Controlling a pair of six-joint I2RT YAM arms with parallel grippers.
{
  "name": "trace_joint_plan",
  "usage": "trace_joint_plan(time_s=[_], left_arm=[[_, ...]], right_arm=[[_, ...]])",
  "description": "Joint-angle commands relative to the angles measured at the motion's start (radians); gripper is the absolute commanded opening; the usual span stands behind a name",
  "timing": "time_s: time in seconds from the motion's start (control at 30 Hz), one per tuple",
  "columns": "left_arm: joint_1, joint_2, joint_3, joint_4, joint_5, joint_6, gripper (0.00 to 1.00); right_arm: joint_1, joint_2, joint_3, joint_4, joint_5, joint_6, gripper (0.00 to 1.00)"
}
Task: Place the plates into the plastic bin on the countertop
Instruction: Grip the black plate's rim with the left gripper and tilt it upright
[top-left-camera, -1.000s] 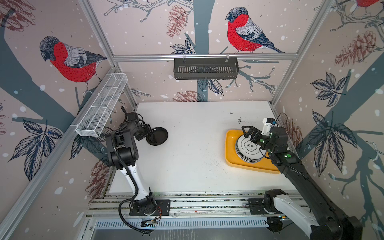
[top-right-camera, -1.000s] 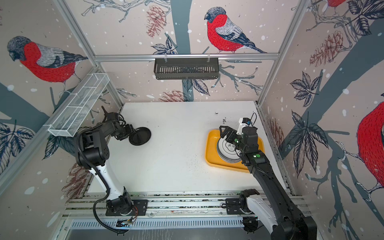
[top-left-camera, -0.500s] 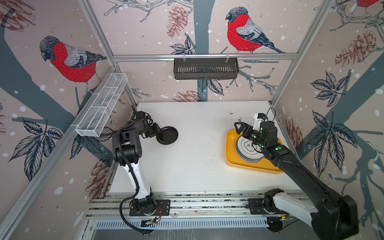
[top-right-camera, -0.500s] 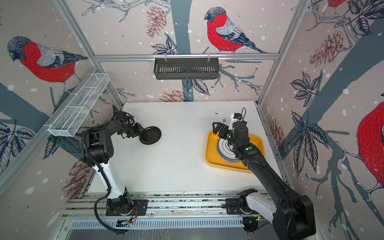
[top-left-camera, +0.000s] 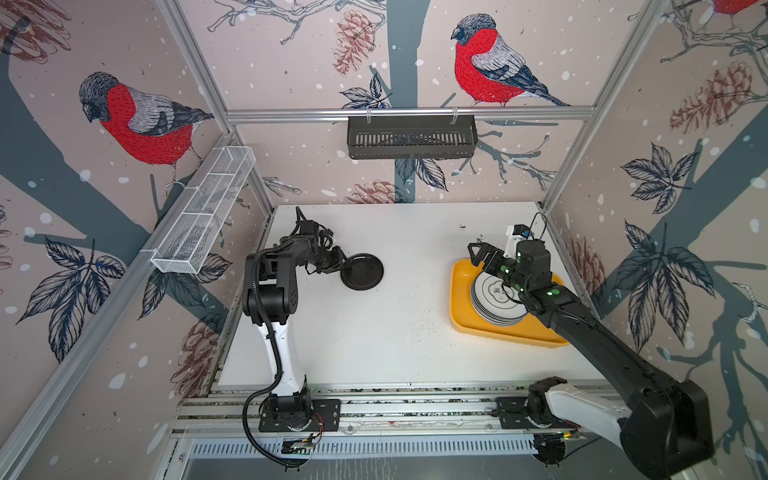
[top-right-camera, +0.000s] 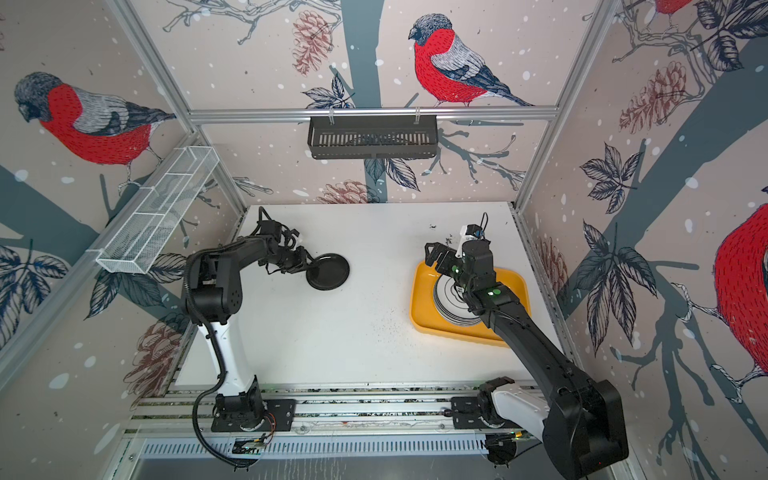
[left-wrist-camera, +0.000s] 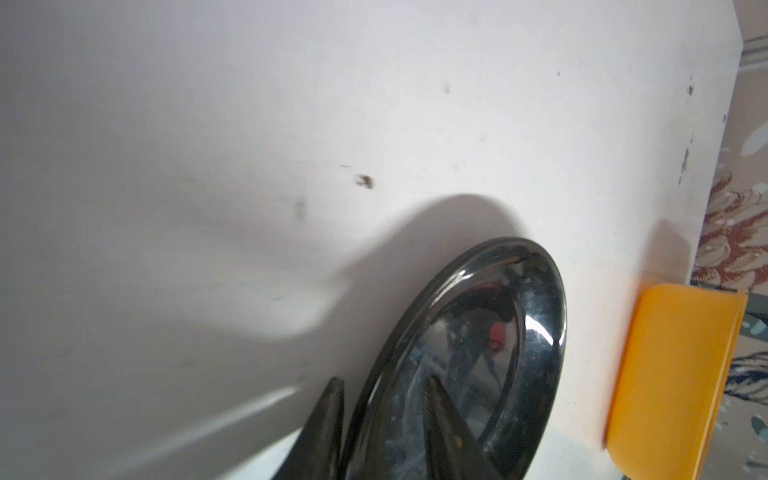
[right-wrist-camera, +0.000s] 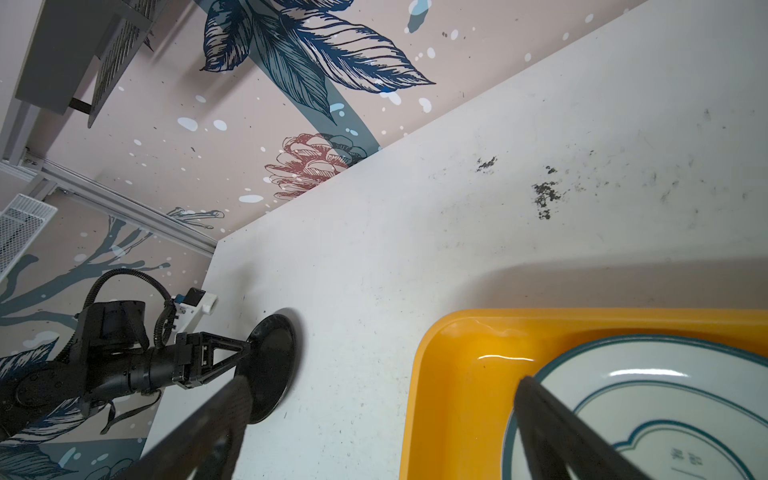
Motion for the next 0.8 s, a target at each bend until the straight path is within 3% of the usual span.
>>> trace_joint_plan(time_s=[0.0, 0.37, 0.77], left_arm=[[-0.029, 0.017, 0.003, -0.069, 0.003, 0.020, 0.29], [-0.068, 0.005, -0.003, -0.040, 0.016, -0.030, 0.12], [-0.078, -0.121, -0.022, 0.021, 0.070, -0.076, 0.09]], right_arm=[[0.001, 0.004, 0.013, 0.013, 0.018, -0.012, 1.00], [0.001, -0.028, -0.009, 0.007, 0.028, -0.007, 1.00], [0.011, -0.010, -0.011, 0.060, -0.007, 0.003, 1.00]])
